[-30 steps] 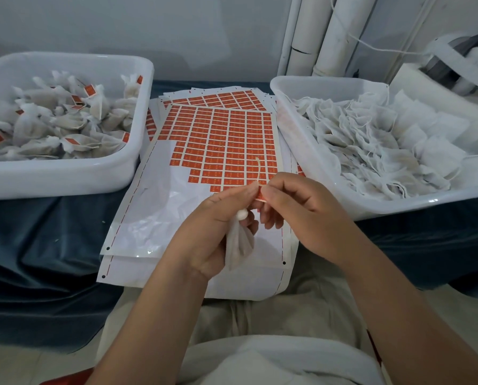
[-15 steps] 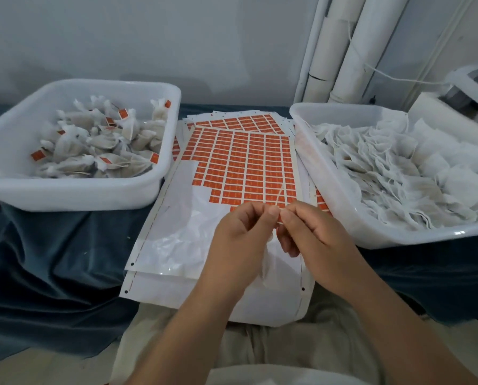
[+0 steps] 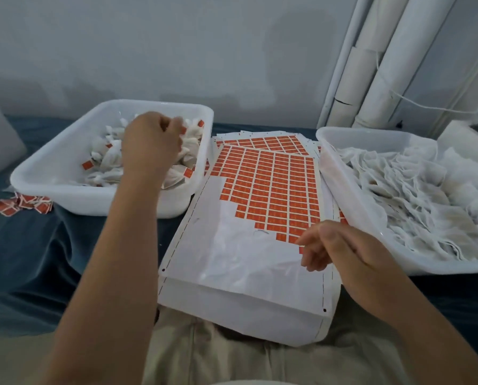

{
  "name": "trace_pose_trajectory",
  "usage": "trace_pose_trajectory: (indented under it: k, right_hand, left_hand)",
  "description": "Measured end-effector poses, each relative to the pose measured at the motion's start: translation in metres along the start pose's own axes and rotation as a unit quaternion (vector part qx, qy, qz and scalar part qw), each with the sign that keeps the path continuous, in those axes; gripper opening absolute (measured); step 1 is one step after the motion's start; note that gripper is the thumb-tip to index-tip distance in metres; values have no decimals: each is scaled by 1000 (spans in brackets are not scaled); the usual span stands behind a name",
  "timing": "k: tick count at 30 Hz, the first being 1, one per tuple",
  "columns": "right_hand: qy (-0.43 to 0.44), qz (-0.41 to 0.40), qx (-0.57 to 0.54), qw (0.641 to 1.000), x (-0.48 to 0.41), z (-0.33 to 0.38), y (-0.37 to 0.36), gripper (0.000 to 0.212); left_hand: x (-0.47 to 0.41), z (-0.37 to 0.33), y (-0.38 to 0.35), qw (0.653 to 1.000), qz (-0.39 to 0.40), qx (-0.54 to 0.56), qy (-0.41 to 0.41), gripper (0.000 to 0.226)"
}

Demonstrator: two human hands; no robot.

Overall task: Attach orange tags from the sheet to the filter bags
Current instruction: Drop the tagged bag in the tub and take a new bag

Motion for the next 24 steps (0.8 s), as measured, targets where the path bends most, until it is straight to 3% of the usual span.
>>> trace_pose_trajectory:
  k: [4,6,8,11,15,17,20,24]
  right_hand:
    - [9,-114,62,992,5,10,49,28]
    - [-17,-223,100,970,11,2,91,25]
    - [-64,-287,160,942,17,-18,129,9]
    - [-180,-205,294,916,8,-56,151,1]
    - [-280,-44,383,879,-5,-87,141,12]
    - [-283,-29,403,870,-8,-85,140,7]
    - [-285,-47,396,872,-4,-78,148,24]
    - [-304,-18,441,844,4,-77,154,33]
  left_hand:
    - [-16,46,-28,965,147,-206,66,39]
    - [-15,46,-27,965,141,-216,42,38]
    - [-10,32,-12,986,67,-152,-5,35]
    - [13,2,13,998,-28,-5,-54,31]
    - [67,-42,19,986,-10,146,-85,22]
    - [96,-57,15,977,22,185,-99,23]
    - [131,-64,2,965,85,227,-97,26]
    - [159,-60,-20,954,153,248,-75,28]
Point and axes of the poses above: each hand's wrist, its own x-axis away from the middle knuckle, its own y-axis out of the back of the hand, z = x × y, the point moved 8 cm from there along -x, towards the middle knuckle
